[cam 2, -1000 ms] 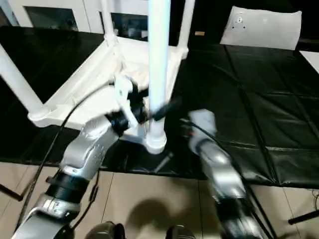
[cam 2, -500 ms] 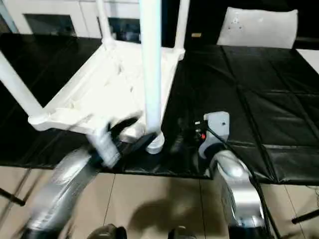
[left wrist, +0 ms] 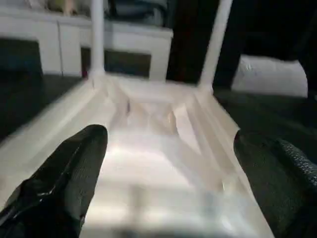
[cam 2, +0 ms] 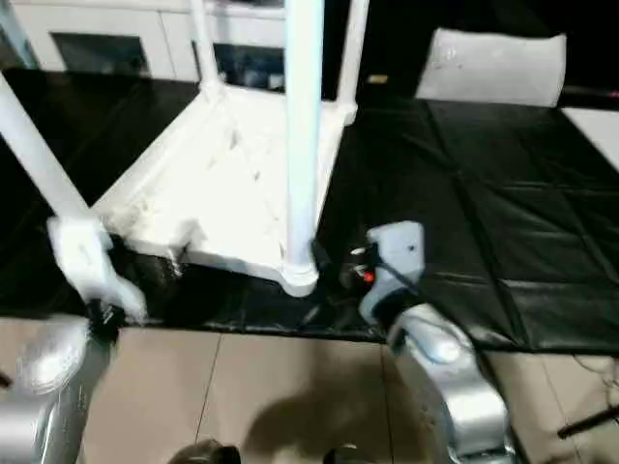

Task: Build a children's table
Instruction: Move to table

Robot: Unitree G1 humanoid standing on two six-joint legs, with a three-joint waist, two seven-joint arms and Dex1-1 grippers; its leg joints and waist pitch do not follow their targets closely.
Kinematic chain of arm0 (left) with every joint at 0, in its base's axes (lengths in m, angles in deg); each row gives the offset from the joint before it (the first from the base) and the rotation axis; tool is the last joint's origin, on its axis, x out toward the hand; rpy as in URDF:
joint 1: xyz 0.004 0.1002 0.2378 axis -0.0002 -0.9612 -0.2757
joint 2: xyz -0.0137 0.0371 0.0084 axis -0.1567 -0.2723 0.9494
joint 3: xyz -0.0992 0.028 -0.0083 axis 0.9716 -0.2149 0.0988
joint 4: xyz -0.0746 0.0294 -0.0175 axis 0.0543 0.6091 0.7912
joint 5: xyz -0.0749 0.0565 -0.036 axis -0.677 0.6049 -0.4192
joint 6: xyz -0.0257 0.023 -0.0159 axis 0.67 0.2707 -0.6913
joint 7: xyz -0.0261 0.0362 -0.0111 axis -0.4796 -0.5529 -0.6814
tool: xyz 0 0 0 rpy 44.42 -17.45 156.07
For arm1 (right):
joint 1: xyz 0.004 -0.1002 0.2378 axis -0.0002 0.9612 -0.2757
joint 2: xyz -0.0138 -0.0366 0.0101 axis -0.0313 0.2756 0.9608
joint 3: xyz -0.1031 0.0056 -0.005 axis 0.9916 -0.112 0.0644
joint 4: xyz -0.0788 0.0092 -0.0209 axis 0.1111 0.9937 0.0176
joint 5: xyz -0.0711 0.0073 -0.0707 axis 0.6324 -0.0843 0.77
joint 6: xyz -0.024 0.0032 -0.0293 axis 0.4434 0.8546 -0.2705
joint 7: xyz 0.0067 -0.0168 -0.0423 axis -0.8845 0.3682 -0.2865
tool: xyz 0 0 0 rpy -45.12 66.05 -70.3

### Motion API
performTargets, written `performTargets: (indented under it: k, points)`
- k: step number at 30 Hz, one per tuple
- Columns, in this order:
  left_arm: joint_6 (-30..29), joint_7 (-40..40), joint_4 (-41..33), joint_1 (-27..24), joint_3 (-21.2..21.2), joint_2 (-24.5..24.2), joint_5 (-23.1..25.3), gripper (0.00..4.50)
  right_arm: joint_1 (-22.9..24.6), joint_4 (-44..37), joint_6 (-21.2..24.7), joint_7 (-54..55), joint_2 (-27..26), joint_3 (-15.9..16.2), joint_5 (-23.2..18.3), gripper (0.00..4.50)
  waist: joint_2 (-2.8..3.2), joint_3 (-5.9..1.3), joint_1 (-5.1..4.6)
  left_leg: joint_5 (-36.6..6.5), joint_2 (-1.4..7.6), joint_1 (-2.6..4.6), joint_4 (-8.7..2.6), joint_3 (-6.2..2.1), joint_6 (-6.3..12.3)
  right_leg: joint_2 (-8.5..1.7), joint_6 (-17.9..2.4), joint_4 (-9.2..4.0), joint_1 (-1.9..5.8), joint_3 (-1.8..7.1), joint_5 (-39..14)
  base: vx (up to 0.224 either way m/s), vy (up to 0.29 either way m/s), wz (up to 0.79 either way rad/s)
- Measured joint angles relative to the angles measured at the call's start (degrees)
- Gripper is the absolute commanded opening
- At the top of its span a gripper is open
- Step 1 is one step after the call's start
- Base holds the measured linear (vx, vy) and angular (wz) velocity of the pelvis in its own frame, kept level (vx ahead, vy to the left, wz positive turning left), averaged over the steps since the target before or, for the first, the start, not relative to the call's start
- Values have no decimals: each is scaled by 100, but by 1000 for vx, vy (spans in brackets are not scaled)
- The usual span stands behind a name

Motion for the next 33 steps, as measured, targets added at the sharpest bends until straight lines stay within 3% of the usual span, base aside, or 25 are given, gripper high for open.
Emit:
performTargets:
  k: [1, 2, 3, 4, 5, 6, 7, 9, 10, 11, 13, 14, 15, 16, 17, 18, 19, 20, 21, 23, 24, 25, 28, 31, 33]
  points:
    - [-24, -53, 0, 11, 0, -9, 0, 449, -8, -2, 0, 12, -29, 5, 4, 450, 27, 31, 7, -4, 5, 21, -60, 16, -5, -40, -95, 238, 114, -113, -261, 0, 0, 0]
    - [-55, -80, 17, 95, -28, -14, -1, 449, 31, -27, -2, 25, -26, -30, 7, 450, 8, 33, 35, -4, 16, 40, -63, 89, -5, -82, -150, 695, 139, -137, -468, 0, 0, 0]
    - [-57, -79, -55, 151, -85, -13, 5, 449, -4, -19, 12, 44, -12, -54, 24, 450, -153, -51, 207, -2, 8, 40, -36, 283, -5, -112, -154, 929, 320, 43, -800, 0, 0, 0]
    - [-71, -72, -106, 99, -136, 16, 55, 449, -109, -19, 21, 49, 12, -22, 23, 450, -265, -102, 246, -104, 28, 19, 113, 324, -54, -74, -11, 901, 359, 162, -1019, 87, -79, -5]
    - [-109, -70, -97, -35, -188, 11, 113, 449, -118, -28, 31, 57, 28, -5, 23, 450, -223, -73, 276, -256, -19, -85, 491, 84, -32, -79, -17, 881, 439, 135, -1036, 92, -16, 1]
    - [-195, -62, -63, -174, -308, 22, 158, 449, -78, -28, 36, 70, 37, -4, 27, 450, -72, -48, 308, -321, -170, -93, 1035, -363, 47, -46, -10, 801, 576, 143, -1044, 92, -16, 1]
    - [-209, -59, -68, -208, -345, 18, 194, 449, -43, -41, 40, 66, 41, 4, 24, 450, -3, -59, 287, -339, -219, -16, 1088, -493, 53, -42, 0, 735, 685, 135, -1049, 145, 52, 9]
    - [-218, -74, -87, -26, -431, 0, 237, 449, -32, -37, 21, 83, 37, -41, 29, 450, 178, -103, 186, -624, -88, 199, 509, -479, -170, 85, -38, 552, 749, 76, -1031, 137, 59, 16]
    - [-222, -83, -90, -39, -432, -6, 242, 449, -27, -10, 34, 106, -18, -21, 56, 450, 192, -95, 81, -623, -133, 217, 403, -504, -156, 141, -215, 522, 721, 108, -1079, 103, 51, 9]
    - [-234, -93, -90, -73, -423, -13, 248, 449, -53, -9, 38, 104, -49, 45, 63, 450, 126, -122, -28, -617, -168, 246, 324, -542, -131, 166, -325, 610, 674, 128, -1137, 142, 36, -6]
    - [-316, -119, -81, -124, -419, -86, 247, 449, -64, -37, 50, 108, -60, 75, 78, 450, 89, -198, -256, -629, -204, 269, 251, -617, -50, 198, -150, 1064, 290, 80, -1057, 148, 20, -5]
    - [-321, -112, -83, -126, -438, -87, 249, 449, -61, -39, 55, 118, -39, 53, 91, 450, 61, -223, -361, -655, -227, 282, 241, -607, -36, 179, -30, 1119, 101, 95, -989, 74, -10, -1]
    - [-323, -94, -85, -142, -469, -102, 266, 449, -47, -39, 65, 122, -20, 35, 90, 450, -13, -246, -404, -687, -219, 346, 200, -448, -72, 122, 43, 1138, -126, 130, -913, 144, -32, -12]
    - [-327, -73, -96, -192, -502, -126, 277, 449, -36, -41, 68, 123, -10, 32, 88, 450, -131, -258, -379, -767, -235, 520, 154, -205, -136, 2, -30, 959, -350, 131, -730, 137, -83, -53]
    - [-335, -67, -96, -221, -527, -138, 282, 449, -16, -46, 69, 123, -4, 25, 85, 450, -268, -259, -339, -852, -259, 639, 156, -37, -198, -49, -212, 737, -390, 184, -465, 237, -152, -86]
    - [-371, -58, -98, -285, -562, -79, 282, 449, 69, -67, 91, 125, 40, -12, 75, 450, -337, -224, -242, -991, -229, 772, 240, 113, -240, 54, -279, 741, -329, 339, -259, 168, -130, -74]
    - [-393, -62, -97, -280, -616, -14, 291, 449, 104, -71, 118, 128, 62, -57, 71, 450, -272, -215, -165, -1091, -220, 784, 390, 59, -79, 172, -318, 726, -286, 426, -269, 222, -114, -65]
    - [-414, -28, -108, -287, -701, -30, 281, 449, 185, -55, 151, 137, 121, -163, 93, 450, -239, -196, -91, -1088, -362, 562, 855, -275, 115, 211, -349, 683, -184, 438, -307, 192, -105, -30]
    - [-431, 25, -172, -316, -772, -94, 277, 449, 213, -68, 154, 132, 169, -206, 97, 450, -255, -205, -58, -956, -514, 307, 934, -440, 141, 219, -365, 621, -100, 427, -321, 192, -105, -30]
    - [-421, 133, -261, -354, -807, -202, 264, 449, 209, -165, 145, 111, 171, -192, 94, 450, -178, -228, 11, -522, -512, -27, 502, -501, 27, 340, -388, 618, -40, 336, -330, 144, -80, -6]
    - [-414, 210, -277, -376, -827, -247, 237, 449, 219, -212, 121, 86, 217, -189, 94, 450, 33, -261, 84, -34, -408, -180, 73, -569, -28, 528, -422, 614, -23, 204, -365, 148, -55, -10]
    - [-411, 262, -271, -418, -823, -306, 221, 449, 245, -190, 111, 63, 202, -170, 96, 450, 89, -245, 116, -24, -307, -242, 164, -619, -105, 591, -430, 615, 15, 184, -383, 139, 5, -13]
    - [-491, 399, -232, -508, -777, -472, 170, 449, 260, -191, 88, -116, 350, -1, 95, 450, 89, -251, 111, -63, -312, -322, 164, -647, -34, 537, -395, 594, -76, 146, -391, 105, 14, 0]
    - [-577, 588, -218, -476, -710, -598, 70, 449, 269, -191, 93, -329, 569, 6, 93, 450, 102, -237, 158, -60, -308, -303, 141, -513, -25, 486, -393, 586, -63, 149, -408, 0, 0, 0]
    - [-695, 798, -218, -453, -703, -787, -36, 449, 269, -191, 92, -444, 633, 25, 91, 450, 121, -209, 163, -62, -257, -233, 98, -439, -58, 487, -417, 487, 29, 134, -392, 0, 0, 0]
